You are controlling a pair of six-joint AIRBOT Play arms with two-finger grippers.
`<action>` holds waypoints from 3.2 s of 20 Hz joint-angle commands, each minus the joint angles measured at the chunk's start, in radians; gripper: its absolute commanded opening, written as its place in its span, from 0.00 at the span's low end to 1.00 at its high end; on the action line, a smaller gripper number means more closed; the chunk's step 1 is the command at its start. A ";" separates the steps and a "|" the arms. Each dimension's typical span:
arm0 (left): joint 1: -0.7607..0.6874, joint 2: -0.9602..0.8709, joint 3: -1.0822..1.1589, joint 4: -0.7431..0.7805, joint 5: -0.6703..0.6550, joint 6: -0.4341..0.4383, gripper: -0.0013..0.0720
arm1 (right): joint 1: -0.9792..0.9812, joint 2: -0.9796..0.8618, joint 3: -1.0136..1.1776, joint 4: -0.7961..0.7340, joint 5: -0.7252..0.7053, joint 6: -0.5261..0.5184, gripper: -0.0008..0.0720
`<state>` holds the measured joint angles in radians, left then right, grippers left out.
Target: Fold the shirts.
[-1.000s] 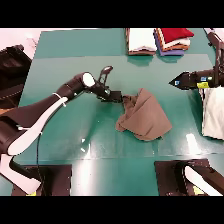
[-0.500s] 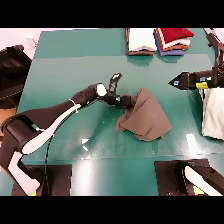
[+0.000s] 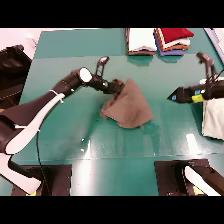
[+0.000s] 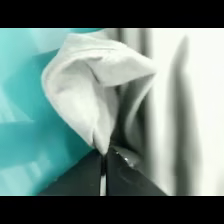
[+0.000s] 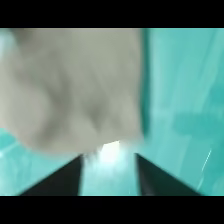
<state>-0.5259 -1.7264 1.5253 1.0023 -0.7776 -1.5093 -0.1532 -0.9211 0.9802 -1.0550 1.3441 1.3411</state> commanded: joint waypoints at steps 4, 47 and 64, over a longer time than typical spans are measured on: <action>0.076 0.063 0.006 0.095 -0.072 0.001 0.05 | 0.033 -0.079 -0.303 0.203 -0.134 0.009 0.77; 0.235 0.772 -0.127 0.264 -0.045 0.125 0.05 | 0.114 0.024 0.440 0.033 -0.156 -0.108 0.03; 0.235 0.912 0.251 0.203 -0.359 0.095 0.05 | 0.115 -0.020 0.932 0.042 0.051 0.038 0.03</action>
<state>-0.2905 -0.7750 1.8141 1.2167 -1.0157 -1.3960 -0.0391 -0.8700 1.8931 -1.0210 1.2743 1.3102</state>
